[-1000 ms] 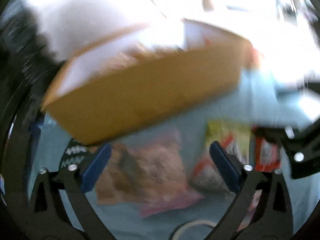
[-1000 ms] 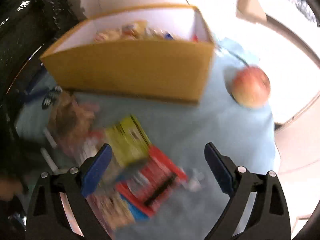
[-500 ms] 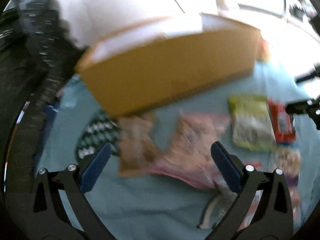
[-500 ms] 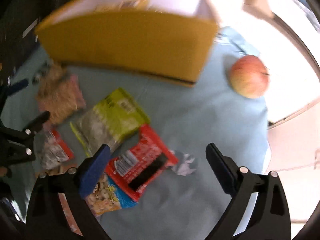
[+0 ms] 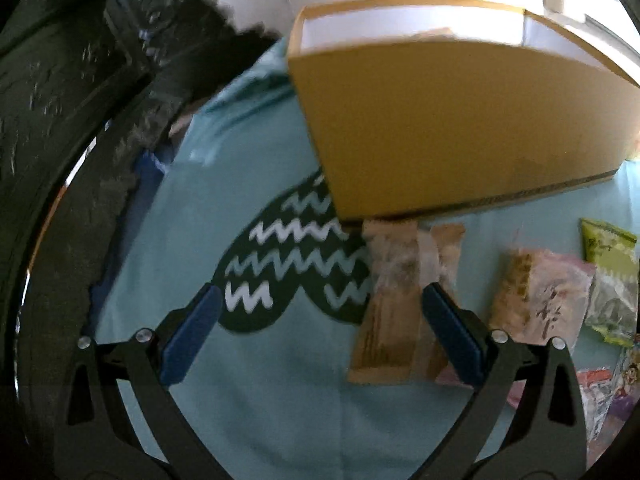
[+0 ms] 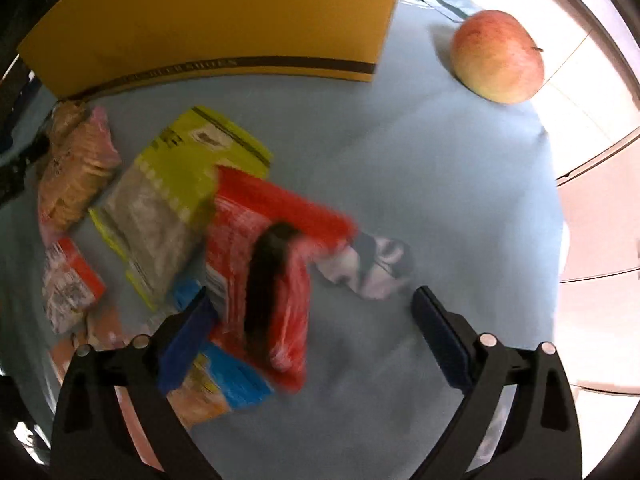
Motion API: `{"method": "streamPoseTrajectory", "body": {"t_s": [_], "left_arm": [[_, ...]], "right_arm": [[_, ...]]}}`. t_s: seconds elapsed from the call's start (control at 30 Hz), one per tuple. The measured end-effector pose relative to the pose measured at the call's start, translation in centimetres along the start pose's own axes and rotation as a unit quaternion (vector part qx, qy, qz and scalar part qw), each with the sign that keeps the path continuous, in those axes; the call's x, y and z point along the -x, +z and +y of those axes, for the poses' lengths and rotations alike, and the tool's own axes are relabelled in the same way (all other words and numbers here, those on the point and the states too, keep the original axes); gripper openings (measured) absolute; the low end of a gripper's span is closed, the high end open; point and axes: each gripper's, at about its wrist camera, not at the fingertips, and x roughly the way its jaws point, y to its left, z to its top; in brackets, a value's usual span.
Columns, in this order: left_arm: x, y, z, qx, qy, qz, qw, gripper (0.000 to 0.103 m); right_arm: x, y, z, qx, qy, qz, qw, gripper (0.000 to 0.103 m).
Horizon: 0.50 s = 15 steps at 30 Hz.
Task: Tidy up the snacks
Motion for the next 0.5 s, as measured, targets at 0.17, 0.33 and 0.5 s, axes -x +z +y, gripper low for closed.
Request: {"method": "streamPoseTrajectory", "body": {"t_s": [0.17, 0.33, 0.5], "left_arm": [[-0.3, 1.0, -2.2, -0.043, -0.018, -0.012, 0.9988, 0.101], [-1.8, 0.5, -3.6, -0.059, -0.028, 0.013, 0.9978, 0.101], [-3.1, -0.1, -0.9, -0.003, -0.034, 0.053, 0.9980, 0.101]], "right_arm": [[1.0, -0.9, -0.8, -0.020, 0.030, -0.028, 0.999, 0.081], [1.9, -1.6, 0.7, -0.005, 0.011, -0.031, 0.999, 0.081], [2.0, -2.3, 0.7, 0.001, 0.013, -0.041, 0.999, 0.086]]}}
